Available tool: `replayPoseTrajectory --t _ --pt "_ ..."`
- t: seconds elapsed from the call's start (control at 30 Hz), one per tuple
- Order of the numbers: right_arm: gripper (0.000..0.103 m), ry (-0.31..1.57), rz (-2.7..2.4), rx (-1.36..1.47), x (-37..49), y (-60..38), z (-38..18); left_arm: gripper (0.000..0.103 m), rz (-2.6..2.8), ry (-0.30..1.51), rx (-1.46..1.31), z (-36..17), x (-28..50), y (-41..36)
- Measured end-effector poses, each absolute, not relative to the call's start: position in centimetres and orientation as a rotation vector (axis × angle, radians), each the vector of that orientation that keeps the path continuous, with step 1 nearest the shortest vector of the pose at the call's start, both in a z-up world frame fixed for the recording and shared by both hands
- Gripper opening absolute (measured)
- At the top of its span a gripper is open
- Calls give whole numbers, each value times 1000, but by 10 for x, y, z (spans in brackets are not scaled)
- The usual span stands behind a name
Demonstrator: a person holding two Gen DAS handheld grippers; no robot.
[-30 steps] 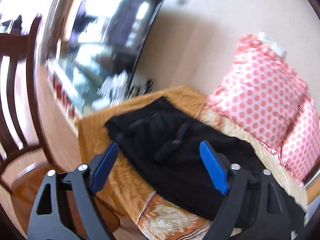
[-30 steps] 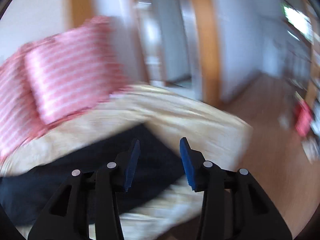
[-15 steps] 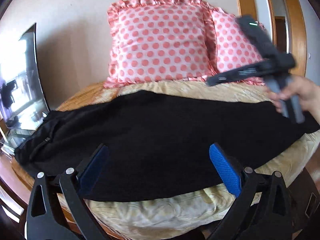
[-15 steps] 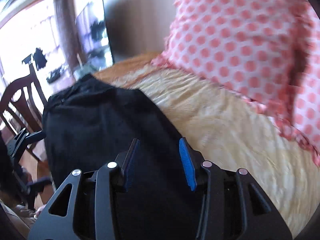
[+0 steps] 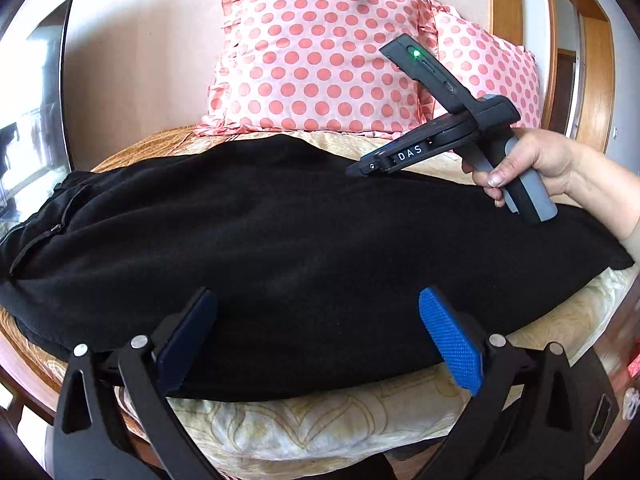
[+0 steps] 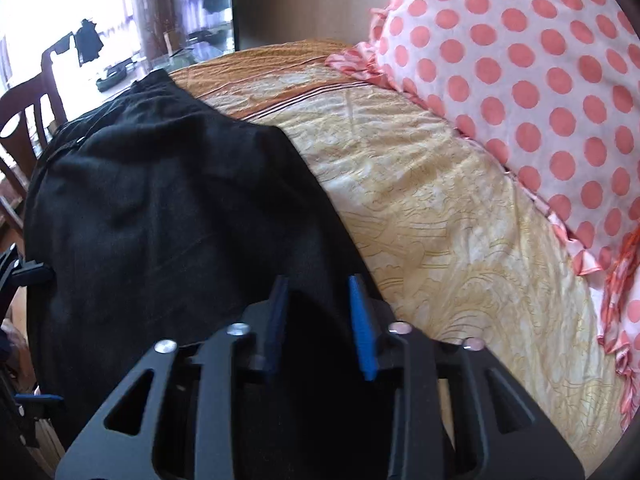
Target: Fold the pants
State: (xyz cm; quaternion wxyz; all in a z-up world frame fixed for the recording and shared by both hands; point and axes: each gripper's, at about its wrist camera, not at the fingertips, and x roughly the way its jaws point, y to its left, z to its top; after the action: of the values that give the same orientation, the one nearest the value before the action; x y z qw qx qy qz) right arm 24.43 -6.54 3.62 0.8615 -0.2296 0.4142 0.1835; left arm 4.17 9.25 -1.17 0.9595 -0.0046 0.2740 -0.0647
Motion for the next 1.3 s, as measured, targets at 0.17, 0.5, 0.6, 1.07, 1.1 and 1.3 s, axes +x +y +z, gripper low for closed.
replayPoseTrajectory --t 0.17,0.5,0.6,1.07,1.1,1.3 --pt "2 813 337 -516 247 -57 40 101 -135 556 -23 -8 42 93" --pt "3 812 254 -376 252 -93 57 101 -135 564 -20 -9 45 92" --pt "15 766 245 -282 226 -128 78 101 -152 560 -39 -7 42 95" --pt "16 813 -267 -598 147 -198 41 101 -209 581 -12 -7 48 66" --pt "16 784 -230 -491 134 -212 52 101 -205 581 -4 -7 48 65" --pt "45 554 -363 67 18 -321 111 101 -236 578 -35 -3 44 65"
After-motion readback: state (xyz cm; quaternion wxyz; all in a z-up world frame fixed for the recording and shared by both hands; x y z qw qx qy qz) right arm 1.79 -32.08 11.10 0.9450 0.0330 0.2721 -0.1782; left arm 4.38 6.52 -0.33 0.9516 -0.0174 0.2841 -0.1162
